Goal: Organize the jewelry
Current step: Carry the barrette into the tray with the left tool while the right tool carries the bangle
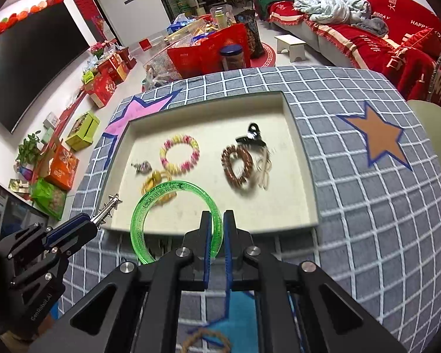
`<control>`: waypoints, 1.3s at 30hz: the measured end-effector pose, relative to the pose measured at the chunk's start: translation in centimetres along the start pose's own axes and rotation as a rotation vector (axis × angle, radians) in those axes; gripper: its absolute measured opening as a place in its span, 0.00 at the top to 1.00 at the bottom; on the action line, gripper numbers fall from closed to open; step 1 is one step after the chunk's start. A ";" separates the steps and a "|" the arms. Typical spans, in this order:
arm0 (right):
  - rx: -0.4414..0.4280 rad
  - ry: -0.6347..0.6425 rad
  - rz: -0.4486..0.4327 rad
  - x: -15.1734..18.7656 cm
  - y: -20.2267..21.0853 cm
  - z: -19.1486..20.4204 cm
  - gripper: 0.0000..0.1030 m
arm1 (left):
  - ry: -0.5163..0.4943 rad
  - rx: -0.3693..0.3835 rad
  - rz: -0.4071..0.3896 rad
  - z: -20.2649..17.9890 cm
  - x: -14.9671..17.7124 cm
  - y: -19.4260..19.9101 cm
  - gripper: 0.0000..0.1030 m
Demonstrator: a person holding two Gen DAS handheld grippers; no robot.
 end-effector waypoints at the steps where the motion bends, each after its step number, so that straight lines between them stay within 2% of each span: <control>1: 0.002 0.001 0.005 -0.3 -0.5 0.1 0.92 | 0.003 -0.004 0.002 0.3 -0.2 -0.4 0.75; 7: -0.016 -0.022 0.062 -1.3 -4.5 0.1 0.92 | 0.026 -0.020 0.052 1.6 -0.9 -4.1 0.75; 13: -0.012 -0.034 0.092 -1.4 -6.5 -0.6 0.92 | 0.028 -0.020 0.091 2.0 -0.7 -6.5 0.75; 20: 0.007 -0.043 0.098 -1.6 -7.2 -1.7 0.92 | 0.023 -0.038 0.134 1.9 -0.1 -8.2 0.75; 33: 0.098 -0.061 0.077 -2.3 -7.9 -4.7 0.92 | 0.047 -0.075 0.177 2.3 0.1 -10.6 0.75; 39: 0.105 -0.043 0.083 -2.4 -7.9 -4.8 0.92 | 0.017 -0.102 0.189 1.8 0.4 -11.4 0.75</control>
Point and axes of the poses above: each gripper's, at about its wrist camera, not at the fingertips, and y roughly against the way its jaws point, z to its left, x to its underside, the point moved 6 cm from there along -y, roughly the way its jaws point, and after that the axes turned 7 degrees about -x, right-handed, at the moved point
